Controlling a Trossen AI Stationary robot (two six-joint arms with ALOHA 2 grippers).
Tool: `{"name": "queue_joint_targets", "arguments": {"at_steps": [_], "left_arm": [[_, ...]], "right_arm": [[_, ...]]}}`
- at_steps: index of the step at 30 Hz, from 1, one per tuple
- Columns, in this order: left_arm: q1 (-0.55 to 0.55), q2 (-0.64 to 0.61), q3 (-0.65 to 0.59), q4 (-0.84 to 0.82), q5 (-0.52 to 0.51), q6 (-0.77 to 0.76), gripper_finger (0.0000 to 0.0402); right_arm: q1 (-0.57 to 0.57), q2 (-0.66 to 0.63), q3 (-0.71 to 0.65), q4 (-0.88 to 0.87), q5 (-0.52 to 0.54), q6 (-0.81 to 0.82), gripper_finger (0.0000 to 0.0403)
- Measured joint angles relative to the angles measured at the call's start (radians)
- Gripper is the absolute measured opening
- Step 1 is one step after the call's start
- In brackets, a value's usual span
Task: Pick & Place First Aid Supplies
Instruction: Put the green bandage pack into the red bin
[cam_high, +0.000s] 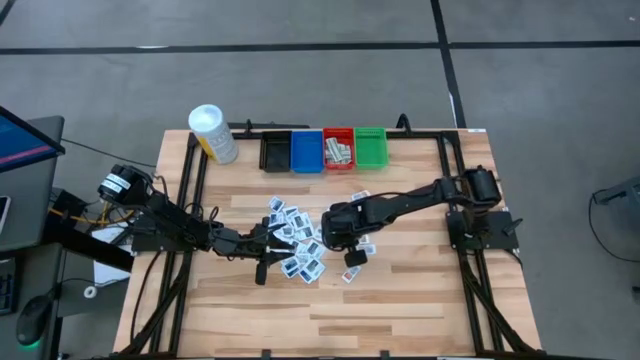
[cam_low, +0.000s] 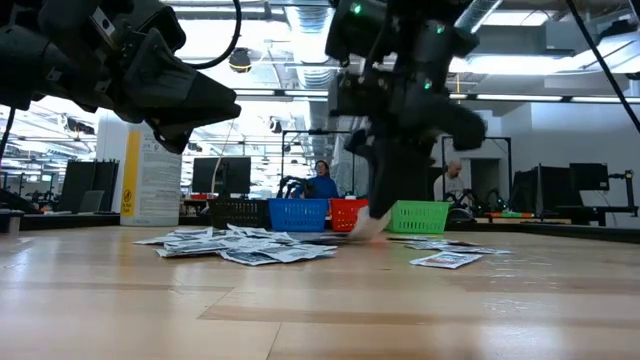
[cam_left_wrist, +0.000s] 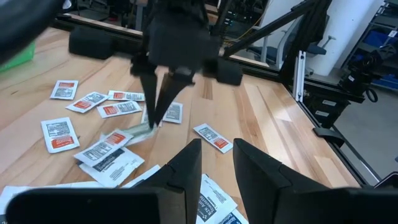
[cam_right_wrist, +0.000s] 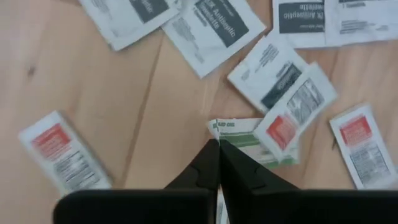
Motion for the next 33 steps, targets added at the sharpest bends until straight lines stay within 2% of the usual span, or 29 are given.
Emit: {"name": "queue_joint_targets", "arguments": {"at_steps": [6,17,27,29,33], "left_arm": [[0.000,0.000,0.000,-0.005,0.000,0.000,0.0093],[0.000,0.000,-0.001,-0.005,0.000,0.000,0.0093],[0.000,0.000,-0.001,-0.005,0.000,0.000,0.0093],[0.000,0.000,-0.001,-0.005,0.000,0.000,0.0093],[0.000,0.000,-0.001,-0.005,0.000,0.000,0.0093]], "right_arm": [[0.037,-0.103,-0.011,0.035,-0.003,0.001,0.0002],[0.126,-0.320,-0.130,0.163,-0.006,-0.013,0.0002],[0.101,-0.321,-0.157,0.191,0.005,-0.013,0.0002],[0.088,-0.318,-0.160,0.183,0.056,-0.013,0.0002],[0.053,-0.320,-0.158,0.216,0.234,-0.013,0.0002]]}}
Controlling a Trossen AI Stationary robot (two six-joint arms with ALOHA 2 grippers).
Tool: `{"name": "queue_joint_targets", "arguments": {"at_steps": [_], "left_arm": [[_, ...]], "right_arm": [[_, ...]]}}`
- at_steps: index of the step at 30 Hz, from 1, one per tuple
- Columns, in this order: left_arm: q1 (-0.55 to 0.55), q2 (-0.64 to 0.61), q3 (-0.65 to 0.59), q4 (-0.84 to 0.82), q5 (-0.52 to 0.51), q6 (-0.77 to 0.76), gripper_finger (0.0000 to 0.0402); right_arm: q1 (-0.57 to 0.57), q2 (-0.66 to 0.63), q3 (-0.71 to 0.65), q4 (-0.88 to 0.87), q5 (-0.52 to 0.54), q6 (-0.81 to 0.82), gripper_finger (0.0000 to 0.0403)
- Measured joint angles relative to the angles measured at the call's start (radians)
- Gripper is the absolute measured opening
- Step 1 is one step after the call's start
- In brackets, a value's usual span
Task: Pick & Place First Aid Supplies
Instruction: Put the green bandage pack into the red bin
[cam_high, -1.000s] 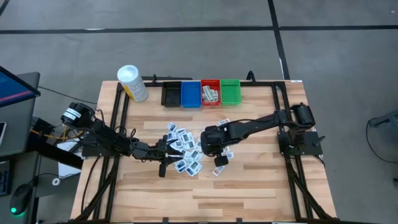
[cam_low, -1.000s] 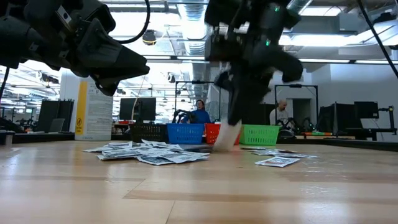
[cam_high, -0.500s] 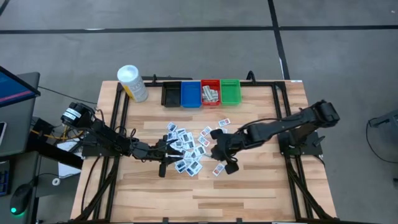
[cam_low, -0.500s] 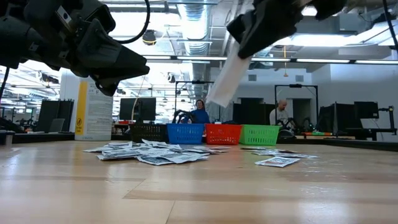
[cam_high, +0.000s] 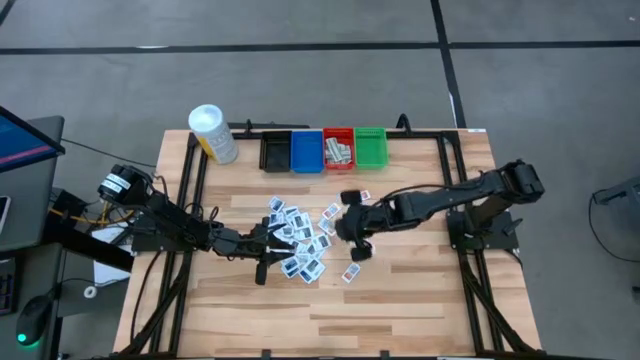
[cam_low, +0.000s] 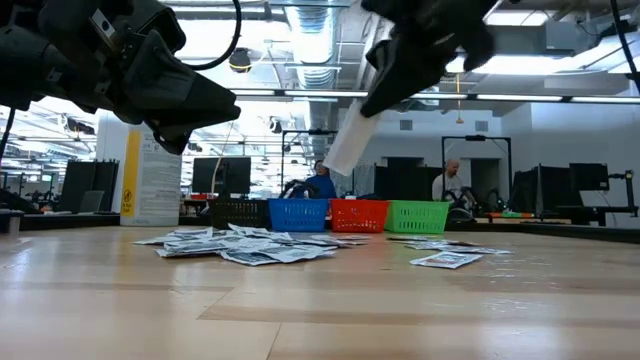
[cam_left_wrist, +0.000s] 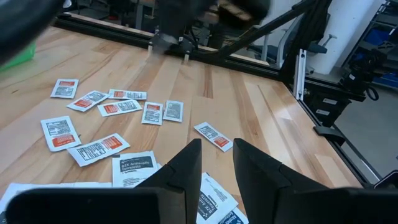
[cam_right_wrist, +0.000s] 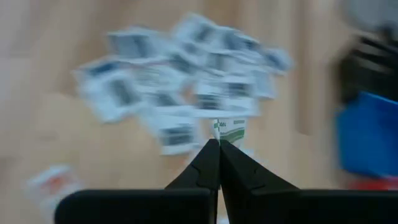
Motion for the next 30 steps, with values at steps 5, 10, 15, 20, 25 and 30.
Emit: {"name": "queue_joint_targets", "arguments": {"at_steps": [5,10,15,20,25,30], "left_arm": [[0.000,0.000,0.000,0.000,0.000,0.000,0.0093],[0.000,0.000,0.000,0.000,0.000,0.000,0.0093],[0.000,0.000,0.000,0.000,0.000,0.000,0.0093],[0.000,0.000,0.000,0.000,0.000,0.003,0.0093],[0.000,0.000,0.000,0.000,0.000,0.003,0.0093],[0.000,0.000,0.000,-0.007,0.000,-0.002,0.0093]], "right_arm": [[-0.078,0.000,0.000,0.075,0.163,-0.041,0.0002],[-0.179,0.000,0.000,0.122,0.206,-0.050,0.0001],[-0.263,0.000,0.000,0.129,0.181,-0.090,0.0001],[-0.367,0.000,0.000,0.173,0.129,-0.147,0.0001],[-0.488,0.051,0.000,0.296,0.029,-0.181,0.0001],[-0.594,0.173,0.000,0.436,0.019,-0.179,0.0001]]}}
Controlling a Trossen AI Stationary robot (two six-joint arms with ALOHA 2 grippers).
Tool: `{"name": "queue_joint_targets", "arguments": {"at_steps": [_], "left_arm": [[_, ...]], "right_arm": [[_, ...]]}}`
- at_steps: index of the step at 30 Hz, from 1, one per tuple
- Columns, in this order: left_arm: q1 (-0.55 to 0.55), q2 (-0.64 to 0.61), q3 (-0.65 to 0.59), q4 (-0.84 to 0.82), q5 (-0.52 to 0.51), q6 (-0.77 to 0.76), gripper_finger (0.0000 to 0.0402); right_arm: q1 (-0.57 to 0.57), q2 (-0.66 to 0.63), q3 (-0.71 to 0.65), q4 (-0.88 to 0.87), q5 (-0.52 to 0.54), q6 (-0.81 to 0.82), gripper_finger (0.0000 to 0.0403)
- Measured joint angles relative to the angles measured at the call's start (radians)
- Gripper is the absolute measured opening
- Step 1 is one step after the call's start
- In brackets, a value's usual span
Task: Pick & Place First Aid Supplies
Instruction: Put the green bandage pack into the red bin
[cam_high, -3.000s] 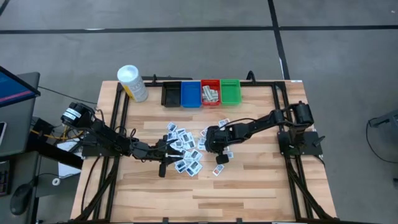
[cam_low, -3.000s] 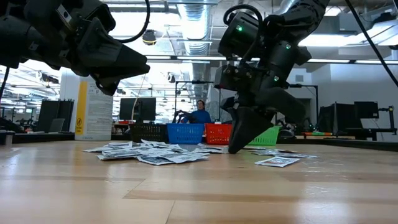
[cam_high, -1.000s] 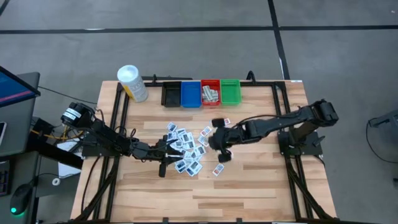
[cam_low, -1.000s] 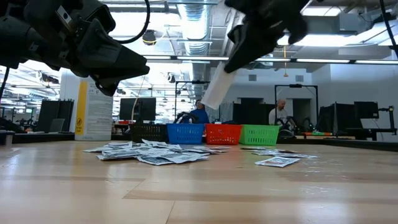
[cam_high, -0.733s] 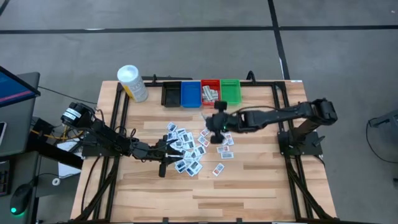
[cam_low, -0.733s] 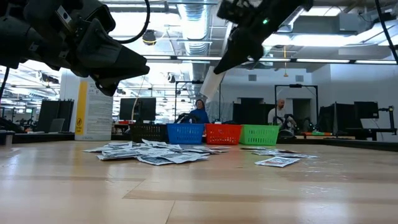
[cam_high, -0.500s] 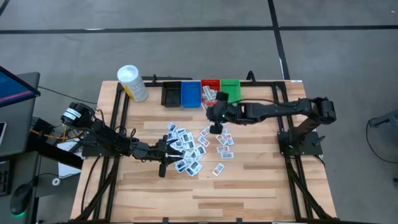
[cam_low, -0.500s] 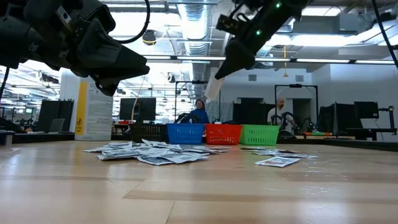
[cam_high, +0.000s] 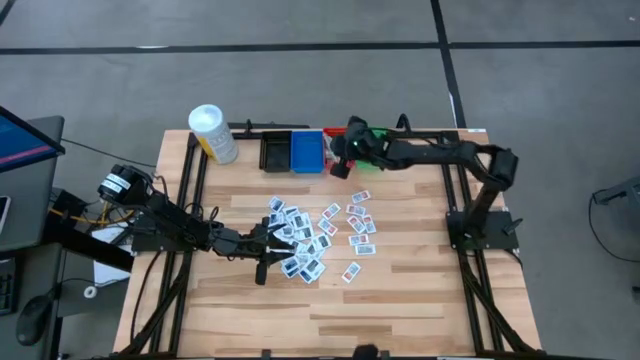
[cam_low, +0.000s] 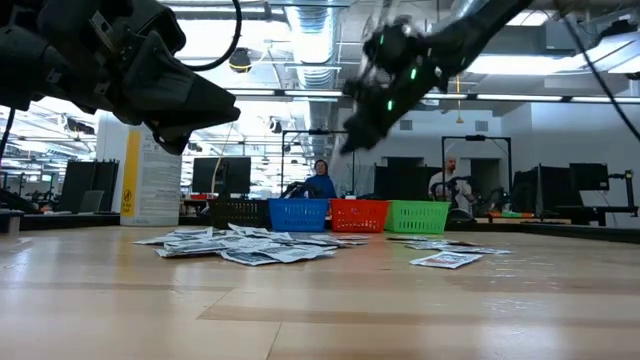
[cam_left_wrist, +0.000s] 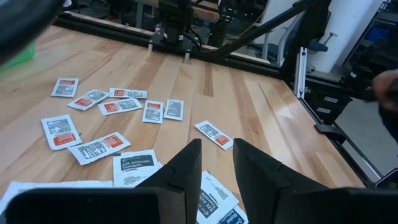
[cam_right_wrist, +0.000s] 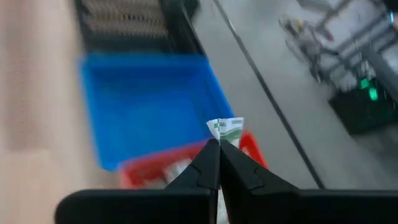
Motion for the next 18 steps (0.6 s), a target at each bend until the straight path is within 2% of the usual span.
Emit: {"name": "queue_joint_targets", "arguments": {"at_steps": [8,18], "left_arm": [[-0.003,0.000,0.000,-0.007,0.000,-0.015,0.0093],[-0.003,0.000,0.000,-0.008,-0.005,-0.010,0.0093]], "right_arm": [[-0.072,0.116,-0.002,0.024,0.004,0.038,0.0001],[-0.046,0.113,0.000,0.004,0.003,0.054,0.0003]]}}
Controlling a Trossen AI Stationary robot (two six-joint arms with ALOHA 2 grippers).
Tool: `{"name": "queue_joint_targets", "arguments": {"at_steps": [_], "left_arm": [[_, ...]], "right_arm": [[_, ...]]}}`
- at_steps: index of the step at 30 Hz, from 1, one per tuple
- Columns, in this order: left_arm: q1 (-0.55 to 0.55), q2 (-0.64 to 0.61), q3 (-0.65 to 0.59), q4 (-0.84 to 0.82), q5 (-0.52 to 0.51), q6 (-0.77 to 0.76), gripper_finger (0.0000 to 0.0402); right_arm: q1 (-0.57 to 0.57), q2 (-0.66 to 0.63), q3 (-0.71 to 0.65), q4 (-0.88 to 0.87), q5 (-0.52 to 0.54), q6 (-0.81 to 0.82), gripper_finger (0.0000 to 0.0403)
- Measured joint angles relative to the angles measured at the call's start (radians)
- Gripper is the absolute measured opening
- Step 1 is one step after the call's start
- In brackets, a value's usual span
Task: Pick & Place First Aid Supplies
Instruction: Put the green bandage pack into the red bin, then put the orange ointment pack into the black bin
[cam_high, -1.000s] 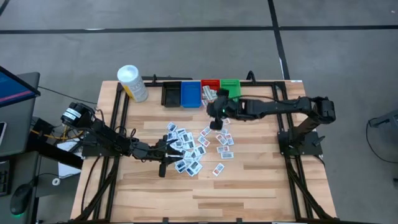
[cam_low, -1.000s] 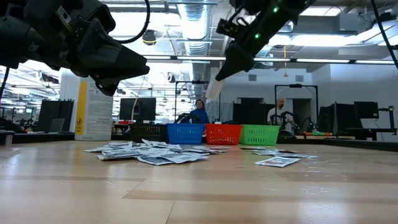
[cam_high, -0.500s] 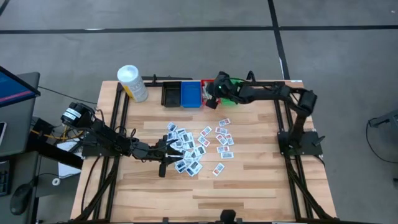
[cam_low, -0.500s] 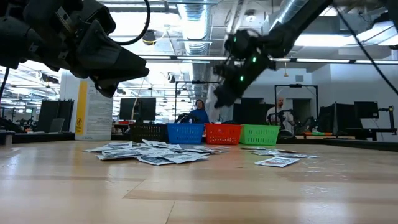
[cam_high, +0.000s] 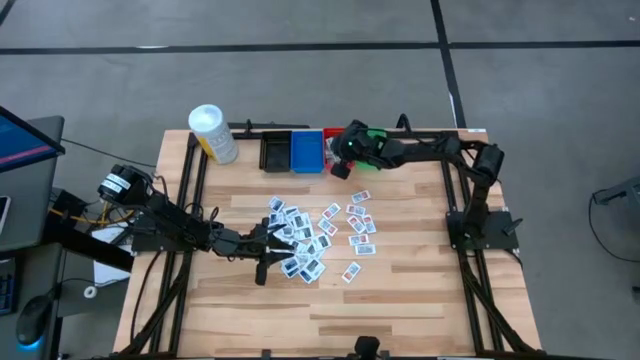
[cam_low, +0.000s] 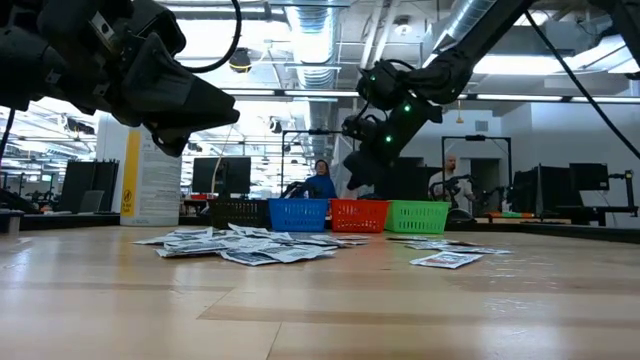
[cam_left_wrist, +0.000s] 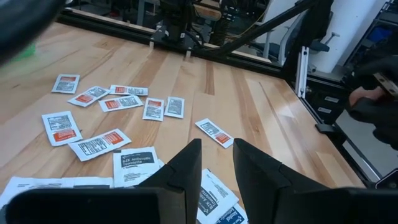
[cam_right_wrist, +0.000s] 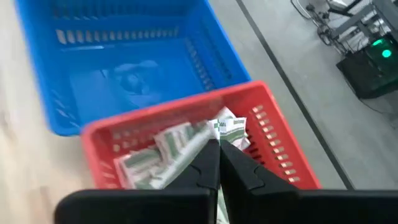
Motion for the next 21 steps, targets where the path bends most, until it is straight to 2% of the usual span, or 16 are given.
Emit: {"name": "queue_joint_targets", "arguments": {"at_steps": [3,13,21], "left_arm": [[0.000,0.000,0.000,0.000,0.000,0.000,0.0093],[-0.001,0.000,0.000,0.000,0.000,-0.002,0.0093],[-0.001,0.000,0.000,-0.003,0.000,-0.003,0.0093]], "right_arm": [[0.012,0.000,0.000,-0.003,0.000,-0.003,0.0020],[0.045,0.000,0.000,-0.040,0.001,-0.022,0.0120],[0.064,-0.010,0.000,-0.126,0.008,-0.031,0.0140]]}}
